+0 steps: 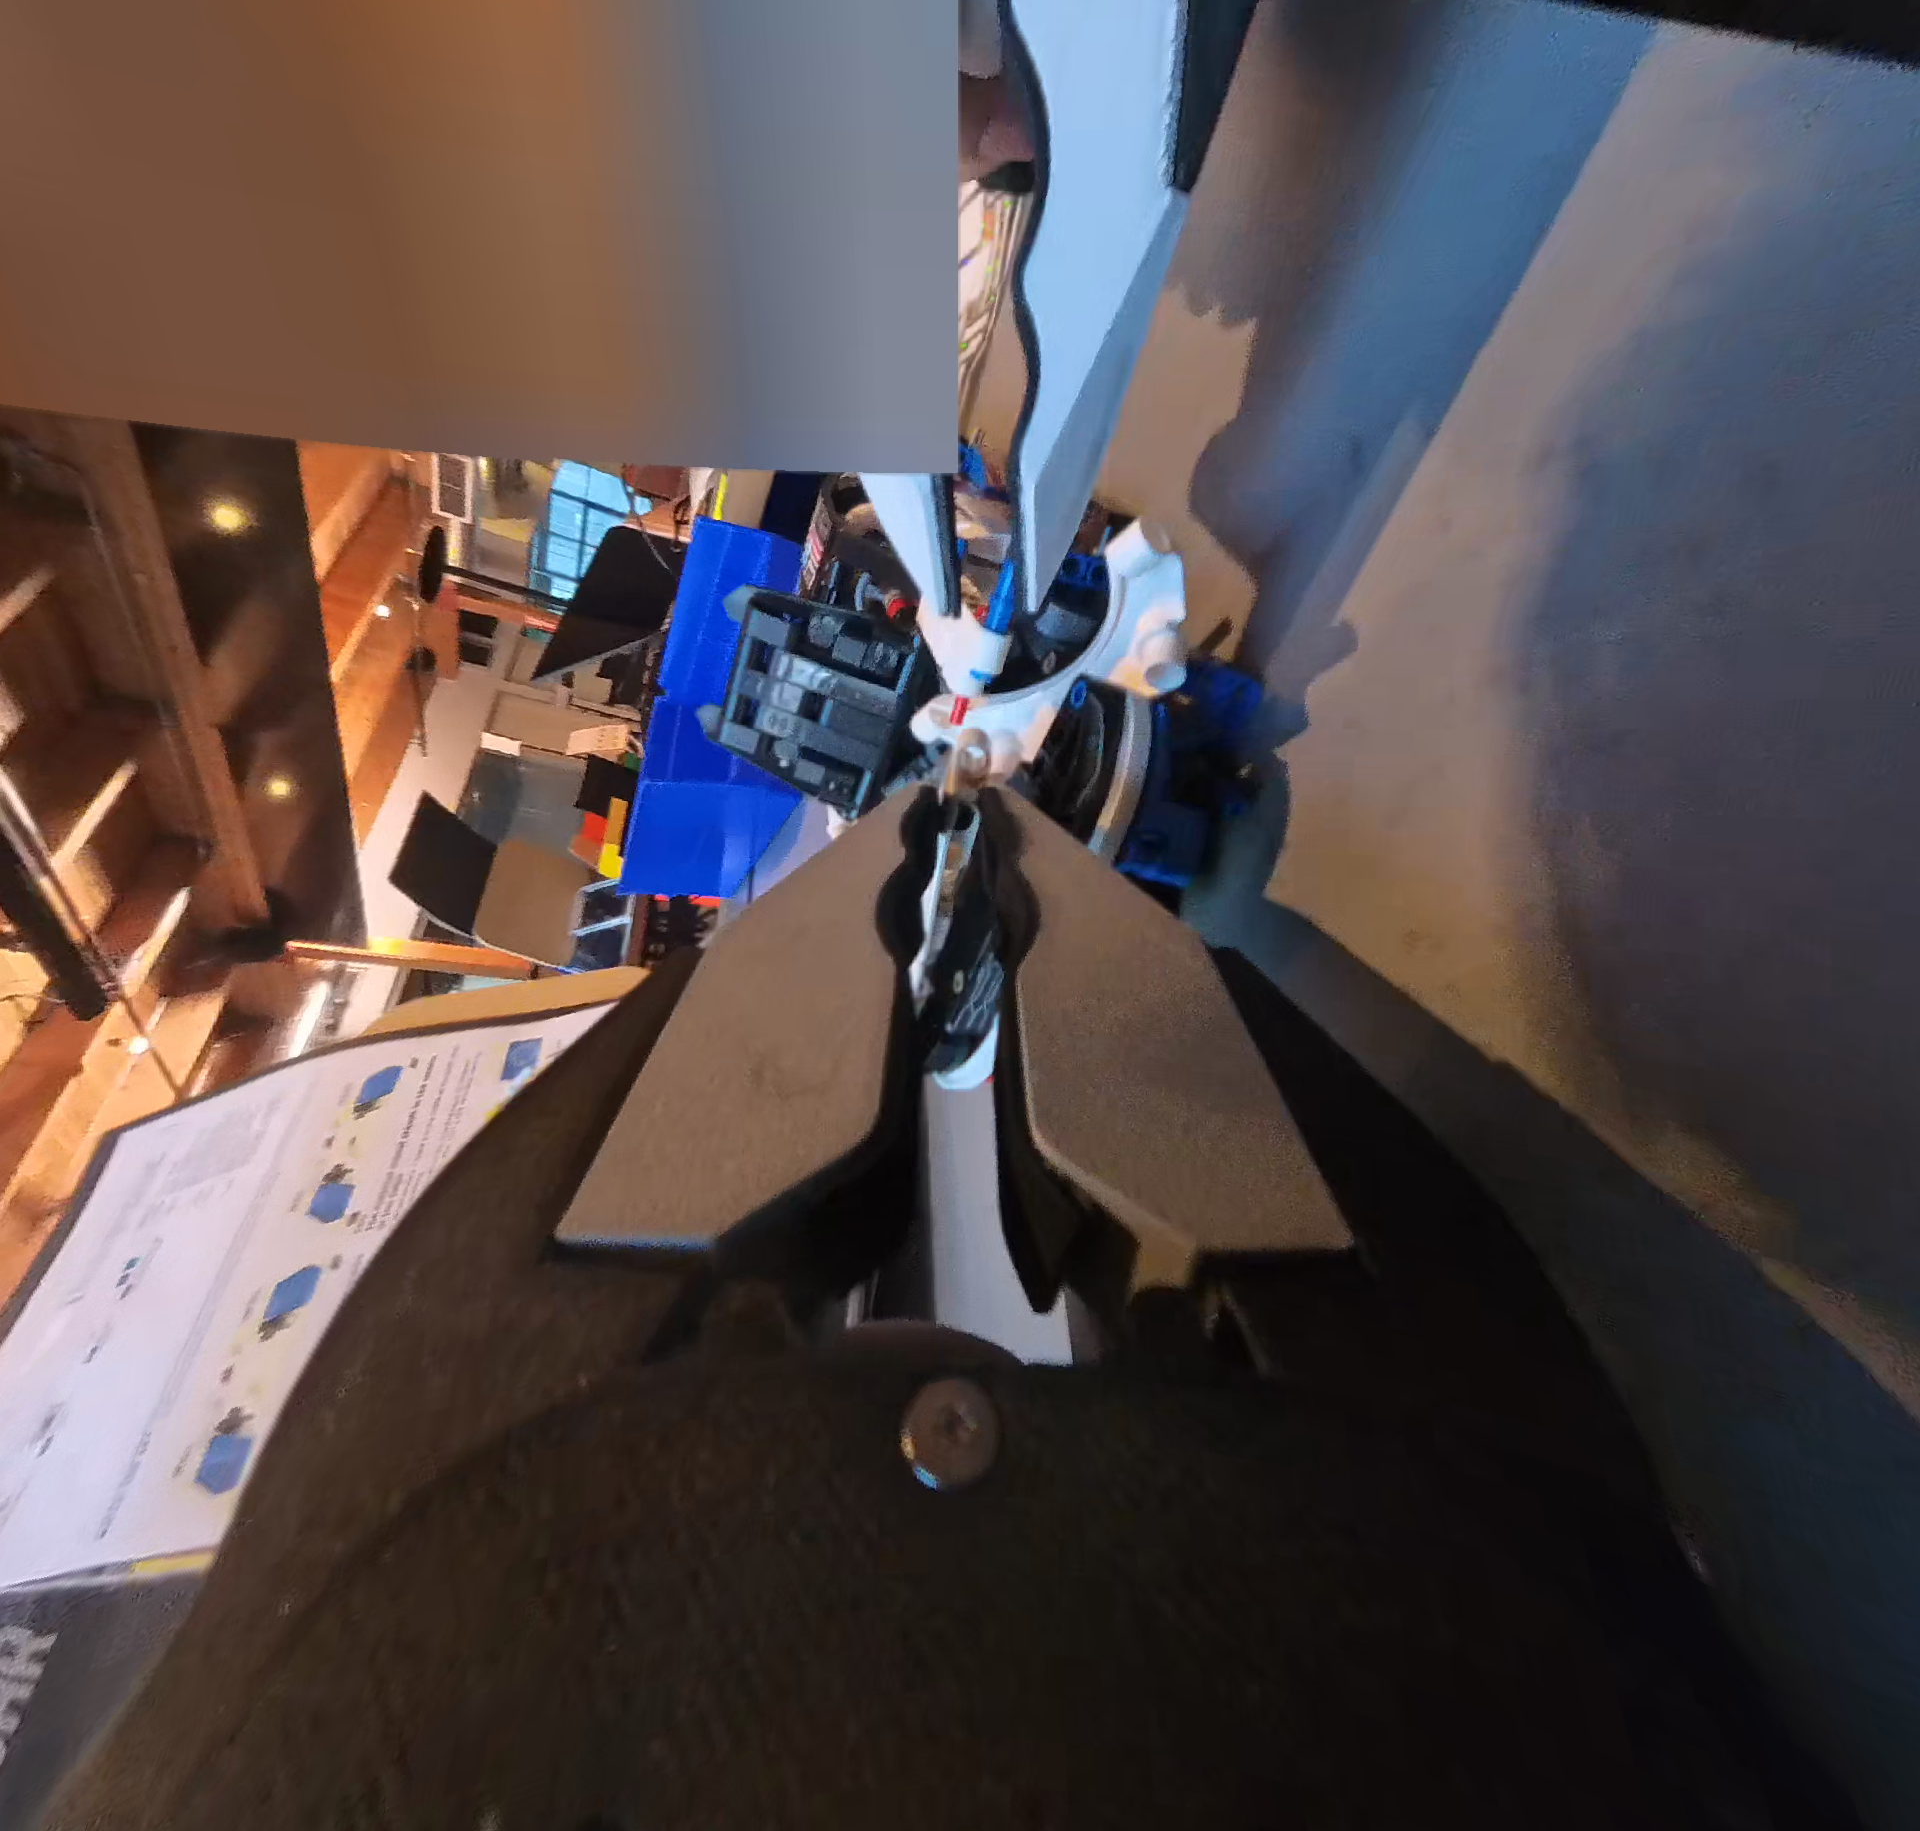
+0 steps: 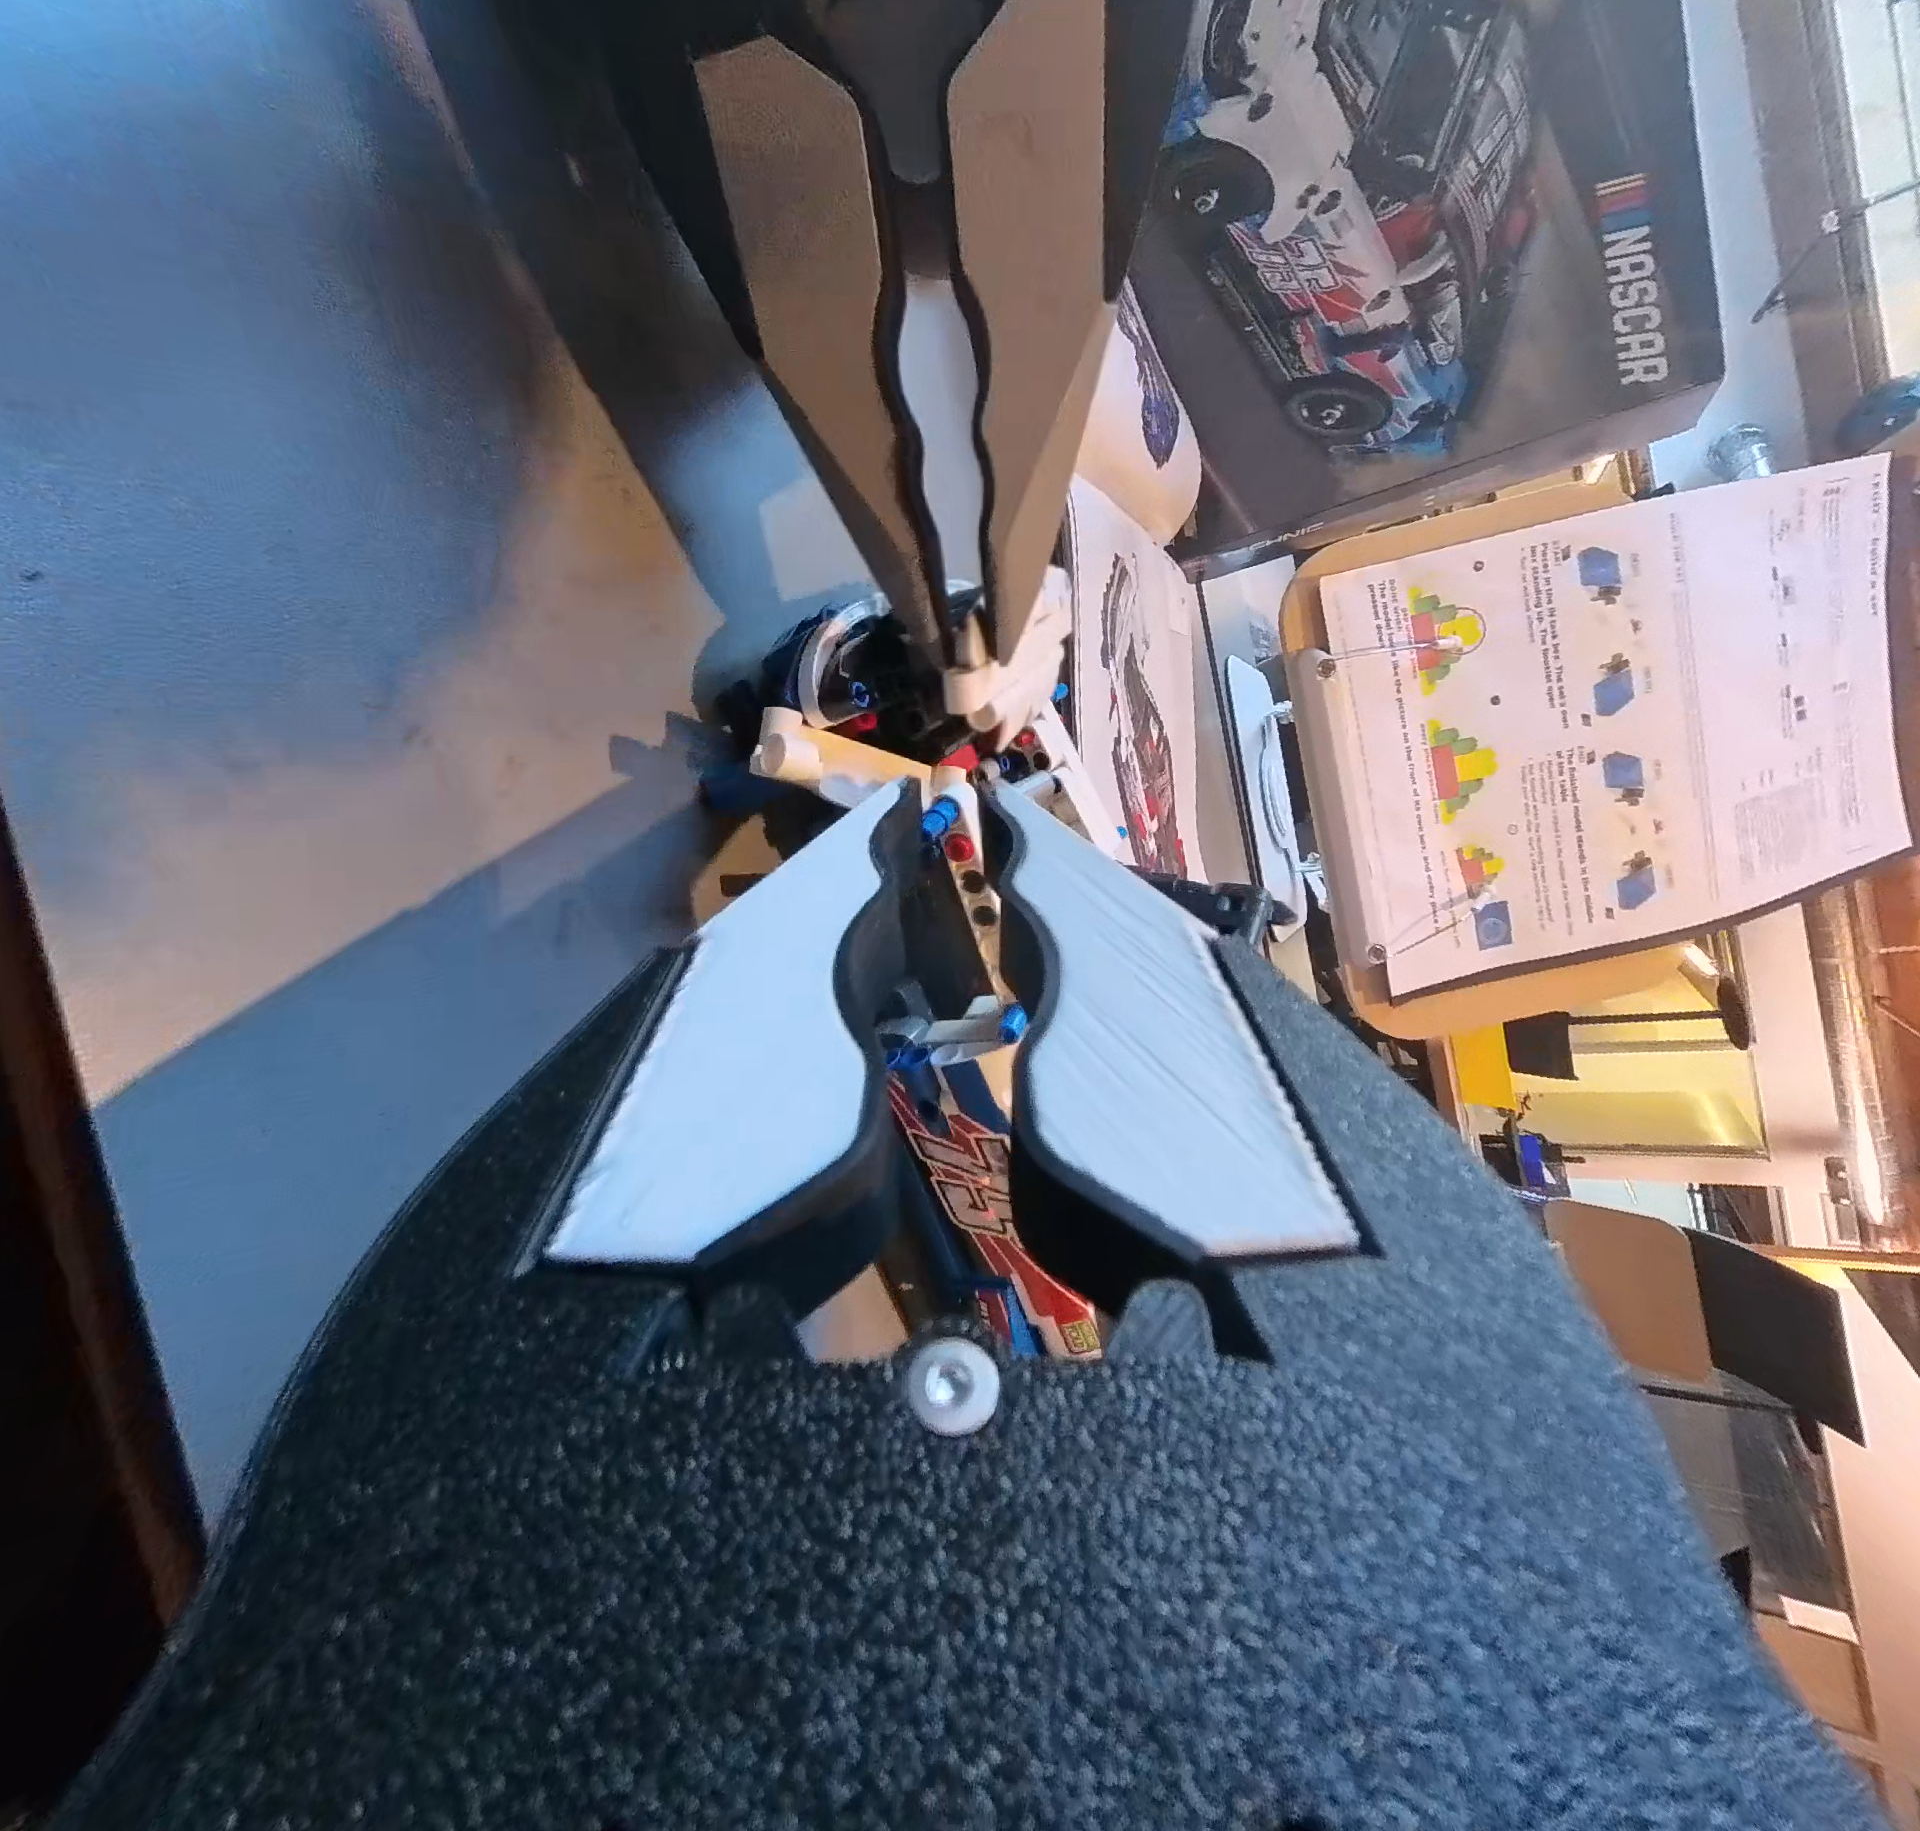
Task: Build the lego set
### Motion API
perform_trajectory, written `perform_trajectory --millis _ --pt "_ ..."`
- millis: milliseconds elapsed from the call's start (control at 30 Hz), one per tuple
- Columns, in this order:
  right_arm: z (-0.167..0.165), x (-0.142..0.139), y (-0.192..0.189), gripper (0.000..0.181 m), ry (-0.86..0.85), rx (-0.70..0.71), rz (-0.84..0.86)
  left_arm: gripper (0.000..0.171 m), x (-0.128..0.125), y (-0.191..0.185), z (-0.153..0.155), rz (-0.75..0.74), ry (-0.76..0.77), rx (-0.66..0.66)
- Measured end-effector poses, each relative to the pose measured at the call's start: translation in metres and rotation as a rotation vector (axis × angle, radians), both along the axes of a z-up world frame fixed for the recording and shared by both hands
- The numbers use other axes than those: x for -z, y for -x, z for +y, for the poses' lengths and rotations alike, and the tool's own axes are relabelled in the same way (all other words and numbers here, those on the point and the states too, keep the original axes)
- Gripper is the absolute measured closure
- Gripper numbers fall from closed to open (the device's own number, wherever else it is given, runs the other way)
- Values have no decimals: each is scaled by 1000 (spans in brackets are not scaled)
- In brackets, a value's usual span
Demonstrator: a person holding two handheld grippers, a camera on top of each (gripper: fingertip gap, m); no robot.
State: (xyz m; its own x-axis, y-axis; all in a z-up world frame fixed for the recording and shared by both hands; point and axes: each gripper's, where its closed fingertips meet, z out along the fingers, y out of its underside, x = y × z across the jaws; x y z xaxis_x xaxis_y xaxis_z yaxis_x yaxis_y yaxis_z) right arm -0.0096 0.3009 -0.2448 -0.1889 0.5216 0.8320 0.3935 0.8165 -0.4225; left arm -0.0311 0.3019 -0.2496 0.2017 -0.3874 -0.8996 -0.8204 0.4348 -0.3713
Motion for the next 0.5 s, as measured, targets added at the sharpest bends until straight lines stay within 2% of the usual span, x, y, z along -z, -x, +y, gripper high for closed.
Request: perform_trajectory --millis 267,400,500 --pt "-5 1 -5 166 -10 -15 -10 167 -7 -2 0 47 -107 7" --pt "4 7 -4 164 -34 21 -33 167 -5 -13 -2 49 -102 40" --pt "-1 2 -2 158 -37 2 -22 167 -4 -16 -5 46 -95 56"
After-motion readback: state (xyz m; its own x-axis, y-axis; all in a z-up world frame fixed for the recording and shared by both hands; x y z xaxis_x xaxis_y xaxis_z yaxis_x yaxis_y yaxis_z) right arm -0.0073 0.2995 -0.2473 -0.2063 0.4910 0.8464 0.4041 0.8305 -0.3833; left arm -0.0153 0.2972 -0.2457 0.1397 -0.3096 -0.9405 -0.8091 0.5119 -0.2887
